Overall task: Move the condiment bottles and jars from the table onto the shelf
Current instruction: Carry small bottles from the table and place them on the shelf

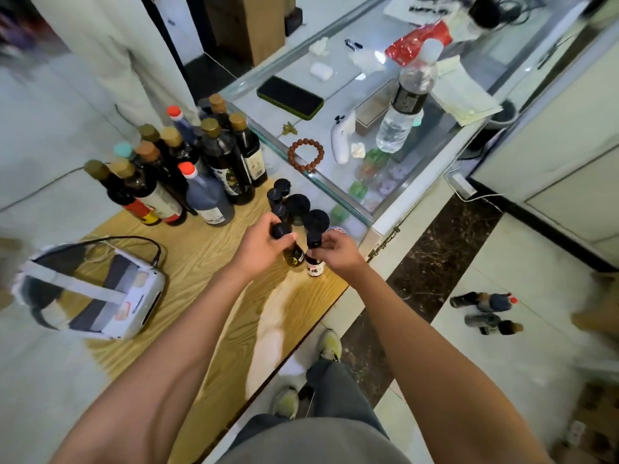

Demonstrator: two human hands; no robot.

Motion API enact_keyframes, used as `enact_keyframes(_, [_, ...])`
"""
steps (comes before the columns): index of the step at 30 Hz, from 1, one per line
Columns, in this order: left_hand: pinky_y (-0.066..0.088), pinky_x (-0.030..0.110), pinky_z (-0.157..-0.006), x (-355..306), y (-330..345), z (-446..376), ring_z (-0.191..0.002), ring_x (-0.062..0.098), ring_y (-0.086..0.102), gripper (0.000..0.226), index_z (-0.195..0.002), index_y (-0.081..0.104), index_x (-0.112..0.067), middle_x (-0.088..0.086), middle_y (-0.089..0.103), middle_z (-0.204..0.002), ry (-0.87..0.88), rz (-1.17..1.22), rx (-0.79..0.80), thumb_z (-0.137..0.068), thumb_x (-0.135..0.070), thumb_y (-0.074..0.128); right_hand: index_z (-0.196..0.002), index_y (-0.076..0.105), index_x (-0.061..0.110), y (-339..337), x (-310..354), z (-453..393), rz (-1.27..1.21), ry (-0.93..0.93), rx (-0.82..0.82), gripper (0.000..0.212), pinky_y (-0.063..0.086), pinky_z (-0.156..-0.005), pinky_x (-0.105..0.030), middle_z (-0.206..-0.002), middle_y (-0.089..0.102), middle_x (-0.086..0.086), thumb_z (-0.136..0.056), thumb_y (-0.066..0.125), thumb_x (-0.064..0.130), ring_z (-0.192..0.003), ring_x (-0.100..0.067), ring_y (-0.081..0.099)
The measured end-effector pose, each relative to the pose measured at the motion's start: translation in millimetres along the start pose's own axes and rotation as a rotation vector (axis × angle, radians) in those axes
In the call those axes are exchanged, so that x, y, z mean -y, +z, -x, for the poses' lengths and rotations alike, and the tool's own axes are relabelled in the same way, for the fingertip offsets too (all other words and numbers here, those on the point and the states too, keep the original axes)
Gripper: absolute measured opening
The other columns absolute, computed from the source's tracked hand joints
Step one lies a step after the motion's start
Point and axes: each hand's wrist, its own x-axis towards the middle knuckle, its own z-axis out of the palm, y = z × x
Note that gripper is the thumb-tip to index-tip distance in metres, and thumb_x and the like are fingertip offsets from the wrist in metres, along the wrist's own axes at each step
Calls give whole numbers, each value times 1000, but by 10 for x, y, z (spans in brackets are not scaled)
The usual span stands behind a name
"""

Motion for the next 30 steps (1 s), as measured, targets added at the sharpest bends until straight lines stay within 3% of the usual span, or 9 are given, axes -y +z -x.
enact_keyframes(6, [46,32,-59,-266,-129,405,-65,13,58,35,-83,56,-18,-1,64,-75,76,-18,-134,-79,-47,74,-120,66,4,43,205,653,-113,-118,-66,32,51,-95,-25,-115,71,-9,-88,69,4,-105,-17,66])
enact_keyframes(10, [33,25,-48,-472,-84,716,-55,7,49,46,-77,52,-17,-7,57,-65,192,-114,-199,-76,-60,69,-118,68,8,73,251,1153,-102,-212,-209,29,51,-96,-24,-107,72,-4,-89,68,3,-98,-11,67])
enact_keyframes(13, [40,29,-53,-628,46,908,-59,11,54,50,-77,55,-17,-6,60,-67,247,-89,-150,-73,-65,69,-112,69,14,-4,196,1532,-90,-234,-312,23,50,-87,-17,-99,71,5,-90,69,8,-90,-1,66])
enact_keyframes(16, [51,35,-58,-829,232,1112,-64,15,62,54,-79,58,-19,-5,65,-69,311,-72,-89,-70,-72,65,-117,68,7,-162,118,1895,-113,-233,-416,26,49,-87,-15,-104,72,0,-91,67,7,-93,-2,66])
enact_keyframes(19, [53,35,-60,-1093,472,1337,-67,13,64,54,-81,60,-20,-7,66,-72,393,-61,-28,-72,-73,63,-119,67,8,-389,58,2316,-144,-239,-513,28,45,-82,-6,-104,71,4,-92,65,5,-89,10,64])
enact_keyframes(24, [53,36,-60,-1609,998,1798,-67,16,63,53,-80,60,-21,-6,65,-70,547,-53,82,-70,-73,62,-118,68,18,-811,-123,3092,-186,-258,-657,26,50,-82,-10,-106,73,5,-94,64,10,-97,1,67])
enact_keyframes(28, [49,28,-54,-2126,1481,2327,-63,8,61,43,-80,58,-25,-8,64,-70,693,-102,186,-75,-67,66,-100,67,33,-1229,-294,3789,-194,-276,-776,25,45,-55,-7,-85,71,15,-96,61,10,-66,8,63])
enact_keyframes(30, [53,33,-58,-2391,1751,2589,-64,9,63,45,-81,59,-25,-8,66,-72,756,-91,226,-74,-68,65,-100,66,32,-1459,-379,4147,-199,-294,-842,25,45,-56,-6,-85,71,14,-95,61,7,-63,10,63])
